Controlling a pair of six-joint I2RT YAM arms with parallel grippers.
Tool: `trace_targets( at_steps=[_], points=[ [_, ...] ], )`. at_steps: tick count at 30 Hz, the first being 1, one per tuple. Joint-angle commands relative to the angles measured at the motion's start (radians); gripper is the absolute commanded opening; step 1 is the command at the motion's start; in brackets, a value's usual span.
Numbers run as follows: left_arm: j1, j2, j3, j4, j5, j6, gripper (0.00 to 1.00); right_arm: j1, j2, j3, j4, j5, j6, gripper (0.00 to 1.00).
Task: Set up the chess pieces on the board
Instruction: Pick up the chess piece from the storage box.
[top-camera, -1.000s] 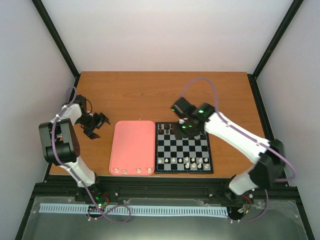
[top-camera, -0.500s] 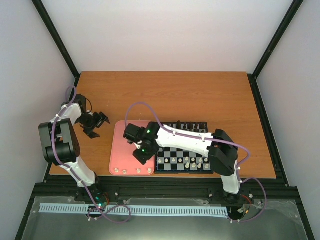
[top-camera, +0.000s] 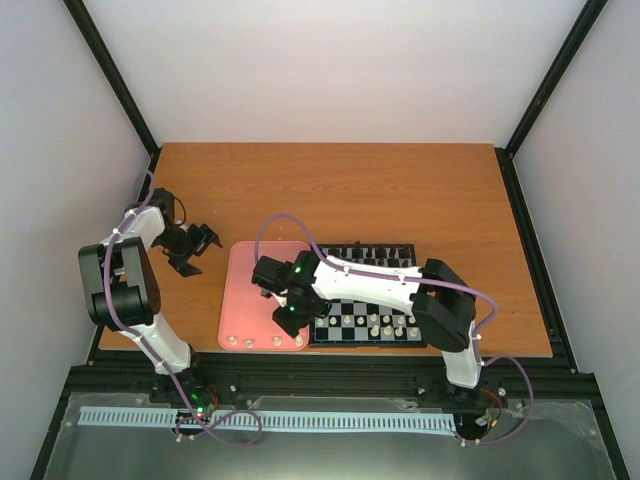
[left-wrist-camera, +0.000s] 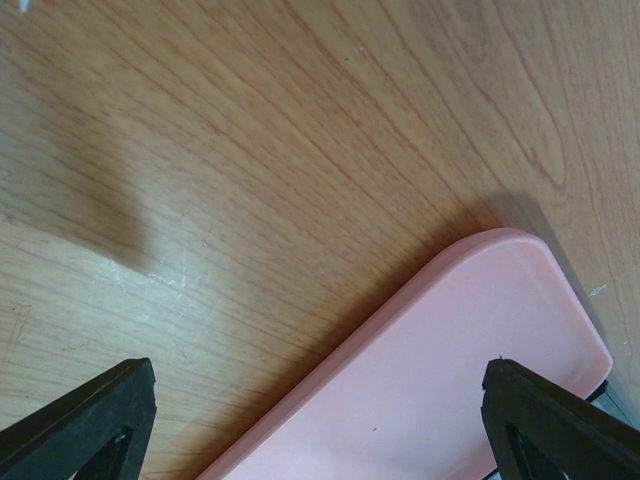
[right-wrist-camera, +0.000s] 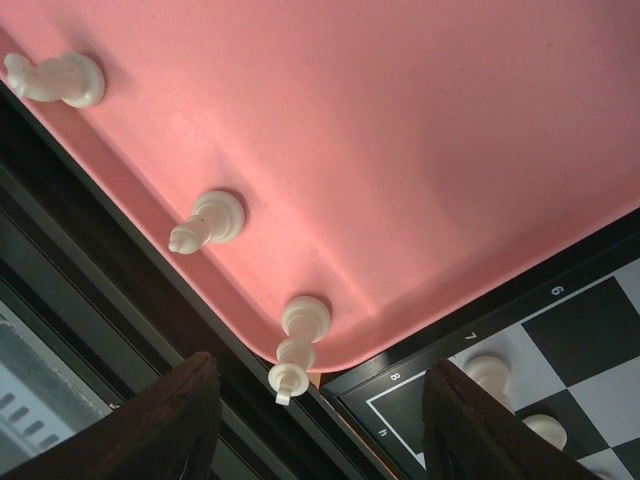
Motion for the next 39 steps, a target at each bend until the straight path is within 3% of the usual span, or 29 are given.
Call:
trace_targets(
  at_steps=[1,12,28,39],
  points=[
    [-0.008,-0.027,0.007,0.009,0.009,0.005,1.00,0.030,-0.007,0.023,0.016,0.015,-0.032,0.54],
    [-0.009,-0.001,0.042,-0.010,0.010,0.003,1.00,0.079,0.179,0.326,0.063,-0.031,-0.142,0.54],
    [-0.008,0.045,0.084,-0.020,0.014,0.002,1.00,0.105,0.378,0.448,0.209,-0.136,-0.192,0.52],
    [-0.007,0.059,0.090,-0.020,0.017,0.006,1.00,0.105,0.453,0.525,0.169,-0.178,-0.216,0.39]
  ],
)
